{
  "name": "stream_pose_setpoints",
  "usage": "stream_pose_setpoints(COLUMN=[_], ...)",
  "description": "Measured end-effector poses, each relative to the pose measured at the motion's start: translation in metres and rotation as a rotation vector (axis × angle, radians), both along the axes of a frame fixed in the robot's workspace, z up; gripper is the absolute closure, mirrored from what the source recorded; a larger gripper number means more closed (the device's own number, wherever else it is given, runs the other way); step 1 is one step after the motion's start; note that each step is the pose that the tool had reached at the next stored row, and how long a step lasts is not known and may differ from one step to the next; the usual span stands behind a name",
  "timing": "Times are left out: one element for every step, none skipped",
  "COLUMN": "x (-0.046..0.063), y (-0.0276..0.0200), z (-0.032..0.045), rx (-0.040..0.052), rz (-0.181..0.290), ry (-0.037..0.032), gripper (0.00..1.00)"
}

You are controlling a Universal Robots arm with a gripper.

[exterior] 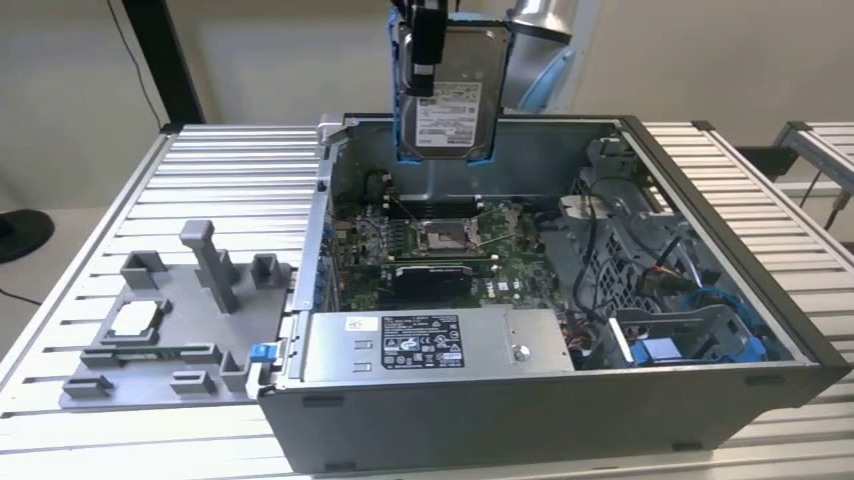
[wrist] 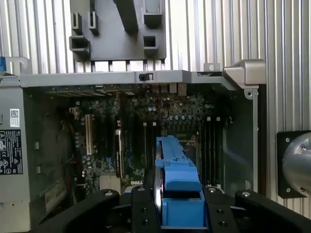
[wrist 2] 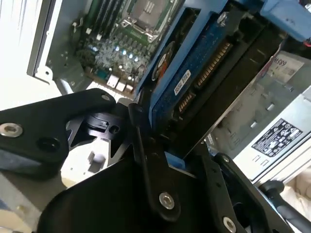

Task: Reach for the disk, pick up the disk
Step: 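Pick up the disk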

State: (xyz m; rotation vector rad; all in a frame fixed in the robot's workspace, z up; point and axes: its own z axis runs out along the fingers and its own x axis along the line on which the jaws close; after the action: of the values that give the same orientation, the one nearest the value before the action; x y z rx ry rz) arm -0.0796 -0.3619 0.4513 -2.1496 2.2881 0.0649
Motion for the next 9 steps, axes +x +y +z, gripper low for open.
stream_pose_setpoints(x=[0.004, 0.007, 0.009, 0.012, 0.014, 0.017, 0.020, 0.024, 0.027], y=[0.0000, 0.0000, 0.0000, 0.0000, 0.0000, 0.0000, 0.0000, 0.0000, 0.0000], z=[-0.0006, -0.0012, -0.0019, -0.0025, -0.0030, -0.0036, -0.0042, -0.0046, -0.0051], rx=[-0.0002, -0.0002, 0.0000, 0.0000, 0.0000, 0.0000, 0.0000, 0.0000, 0.0000], rz=[0.000, 0.000, 0.000, 0.000, 0.000, 0.000, 0.000, 0.000, 0.000], ry=[0.0001, 0.0001, 0.0000, 0.0000, 0.0001, 0.0000, 0.0000, 0.0000, 0.0000], gripper=[1.00, 1.00, 1.00, 1.00, 1.00, 1.00, 1.00, 1.00, 1.00])
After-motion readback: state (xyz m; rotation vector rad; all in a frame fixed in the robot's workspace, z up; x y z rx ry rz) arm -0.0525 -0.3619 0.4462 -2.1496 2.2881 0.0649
